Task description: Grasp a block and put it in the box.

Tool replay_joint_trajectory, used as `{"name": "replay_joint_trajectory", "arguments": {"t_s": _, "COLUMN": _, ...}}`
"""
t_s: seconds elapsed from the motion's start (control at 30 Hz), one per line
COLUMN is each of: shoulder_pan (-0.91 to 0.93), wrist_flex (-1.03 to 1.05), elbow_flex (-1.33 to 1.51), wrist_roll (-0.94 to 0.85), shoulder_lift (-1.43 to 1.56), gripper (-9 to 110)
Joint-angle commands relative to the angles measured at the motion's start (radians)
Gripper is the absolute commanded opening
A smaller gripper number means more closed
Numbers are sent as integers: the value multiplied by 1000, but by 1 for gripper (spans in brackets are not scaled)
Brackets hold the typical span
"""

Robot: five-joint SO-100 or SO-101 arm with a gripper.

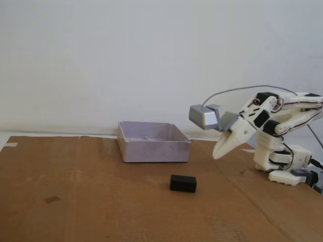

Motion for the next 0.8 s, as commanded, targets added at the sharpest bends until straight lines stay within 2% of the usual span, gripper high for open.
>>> {"name": "replay_joint_trajectory", "arguments": {"t_s": 0.0, "shoulder_pan": -34, "wrist_flex": -137, "elbow_flex": -114, "wrist_roll": 38, "shoulder_lift": -18, "gripper": 0}}
{"name": "replay_joint_trajectory", "arguments": {"t_s": 0.17, "shoulder_pan": -72, "wrist_flex": -213, "elbow_flex": -130, "wrist_roll": 46, "shoulder_lift": -74, "gripper": 0}}
{"name": "replay_joint_trajectory", "arguments": {"t_s": 0.77, "shoulder_pan": -107, "wrist_flex": -216, "elbow_flex": -469, "wrist_roll": 43, "shoulder_lift": -508, "gripper": 0}}
